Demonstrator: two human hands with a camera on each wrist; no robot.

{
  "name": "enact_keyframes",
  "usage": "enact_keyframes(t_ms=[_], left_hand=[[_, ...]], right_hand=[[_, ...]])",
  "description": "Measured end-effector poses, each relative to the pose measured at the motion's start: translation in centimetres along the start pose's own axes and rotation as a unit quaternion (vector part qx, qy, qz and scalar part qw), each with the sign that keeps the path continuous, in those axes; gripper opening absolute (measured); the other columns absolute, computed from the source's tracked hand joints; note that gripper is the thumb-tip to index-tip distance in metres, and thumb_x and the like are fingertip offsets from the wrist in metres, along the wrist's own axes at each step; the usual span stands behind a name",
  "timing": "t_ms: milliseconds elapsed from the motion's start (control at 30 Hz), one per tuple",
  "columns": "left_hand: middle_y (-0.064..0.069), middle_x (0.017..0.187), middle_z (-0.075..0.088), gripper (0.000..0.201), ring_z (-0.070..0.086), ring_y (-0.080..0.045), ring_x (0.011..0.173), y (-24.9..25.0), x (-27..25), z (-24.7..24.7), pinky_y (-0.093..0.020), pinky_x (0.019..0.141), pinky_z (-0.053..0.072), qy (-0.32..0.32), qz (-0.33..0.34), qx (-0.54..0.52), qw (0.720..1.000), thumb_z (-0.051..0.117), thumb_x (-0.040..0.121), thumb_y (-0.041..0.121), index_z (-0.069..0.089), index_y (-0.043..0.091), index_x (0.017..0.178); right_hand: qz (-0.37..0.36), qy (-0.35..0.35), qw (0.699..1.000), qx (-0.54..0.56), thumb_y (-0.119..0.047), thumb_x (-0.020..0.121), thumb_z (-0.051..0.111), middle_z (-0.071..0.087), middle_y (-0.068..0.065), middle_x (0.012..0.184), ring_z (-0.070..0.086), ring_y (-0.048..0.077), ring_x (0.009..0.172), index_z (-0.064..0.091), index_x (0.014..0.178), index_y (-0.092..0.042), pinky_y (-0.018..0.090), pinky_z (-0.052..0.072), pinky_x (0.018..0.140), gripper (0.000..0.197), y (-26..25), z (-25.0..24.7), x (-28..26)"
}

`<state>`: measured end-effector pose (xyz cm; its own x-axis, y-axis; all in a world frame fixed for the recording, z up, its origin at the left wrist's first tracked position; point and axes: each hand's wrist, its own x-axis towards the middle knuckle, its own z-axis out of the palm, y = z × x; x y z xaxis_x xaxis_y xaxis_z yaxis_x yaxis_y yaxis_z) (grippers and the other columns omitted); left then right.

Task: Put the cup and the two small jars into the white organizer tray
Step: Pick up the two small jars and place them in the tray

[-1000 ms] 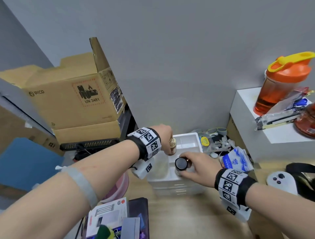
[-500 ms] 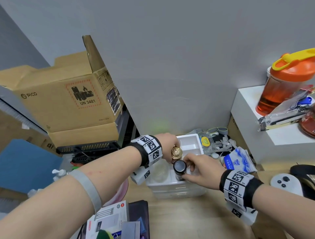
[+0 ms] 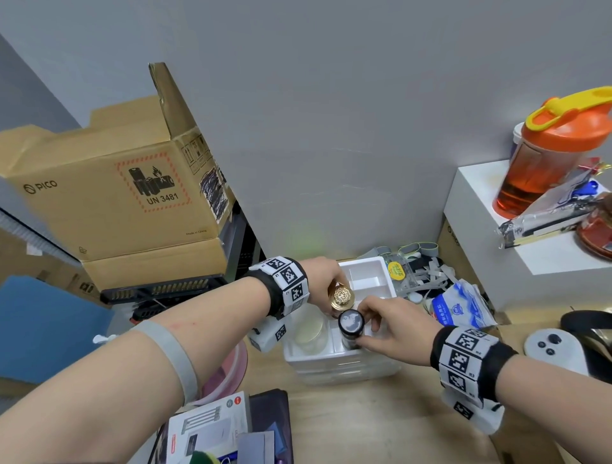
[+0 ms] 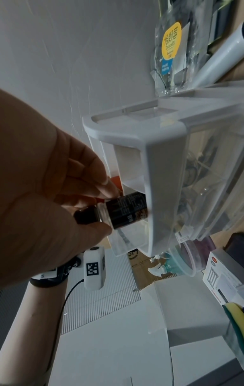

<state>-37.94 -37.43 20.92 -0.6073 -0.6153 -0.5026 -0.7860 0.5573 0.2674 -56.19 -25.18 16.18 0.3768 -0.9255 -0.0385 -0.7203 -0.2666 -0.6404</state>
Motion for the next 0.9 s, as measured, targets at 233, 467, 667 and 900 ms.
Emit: enact_keyframes(t_ms=[233, 467, 667, 900], left_hand=[[-0.003, 0.096, 0.081, 0.045, 0.074, -0.023, 0.089, -0.6, 0.1, 0.2, -0.038, 0.085, 0.061, 0.001, 0.01, -0.021, 1.0, 0.095, 0.067, 0.027, 0.08, 0.018, 0.108], [0.002, 0.091, 0.08, 0.043, 0.073, -0.02, 0.085, -1.1, 0.2, 0.6, -0.037, 0.081, 0.061, 0.022, 0.033, -0.013, 0.999, 0.092, 0.064, 0.03, 0.081, 0.023, 0.105], [0.004, 0.078, 0.076, 0.034, 0.058, -0.004, 0.058, -1.1, -1.0, 0.1, -0.018, 0.055, 0.045, 0.073, 0.041, -0.061, 0.995, 0.091, 0.068, 0.04, 0.08, 0.02, 0.092], [-0.006, 0.087, 0.076, 0.038, 0.07, -0.026, 0.079, 0.3, -3.9, -1.6, -0.035, 0.067, 0.058, 0.044, 0.005, 0.019, 0.999, 0.088, 0.068, 0.035, 0.074, 0.011, 0.095]], right_hand=[[-0.005, 0.0, 1.0, 0.003, -0.069, 0.072, 0.063, 0.064, -0.02, 0.088, 0.061, 0.001, 0.081, 0.048, 0.099, -0.043, 0.023, 0.05, 0.072, 0.04, 0.0, -0.1, -0.1], [-0.026, 0.021, 0.999, -0.015, -0.055, 0.077, 0.071, 0.065, -0.018, 0.098, 0.061, 0.008, 0.082, 0.054, 0.113, -0.043, 0.029, 0.052, 0.074, 0.042, -0.9, 0.5, 0.2], [-0.006, 0.129, 0.988, 0.086, -0.044, 0.071, 0.071, 0.062, -0.007, 0.075, 0.058, 0.013, 0.068, 0.053, 0.091, -0.035, 0.035, 0.05, 0.061, 0.029, -1.0, -0.9, 0.4], [0.053, 0.212, 0.97, 0.106, -0.032, 0.073, 0.078, 0.065, -0.004, 0.075, 0.06, 0.014, 0.071, 0.056, 0.094, -0.023, 0.032, 0.049, 0.066, 0.032, -0.2, -3.4, 2.9]])
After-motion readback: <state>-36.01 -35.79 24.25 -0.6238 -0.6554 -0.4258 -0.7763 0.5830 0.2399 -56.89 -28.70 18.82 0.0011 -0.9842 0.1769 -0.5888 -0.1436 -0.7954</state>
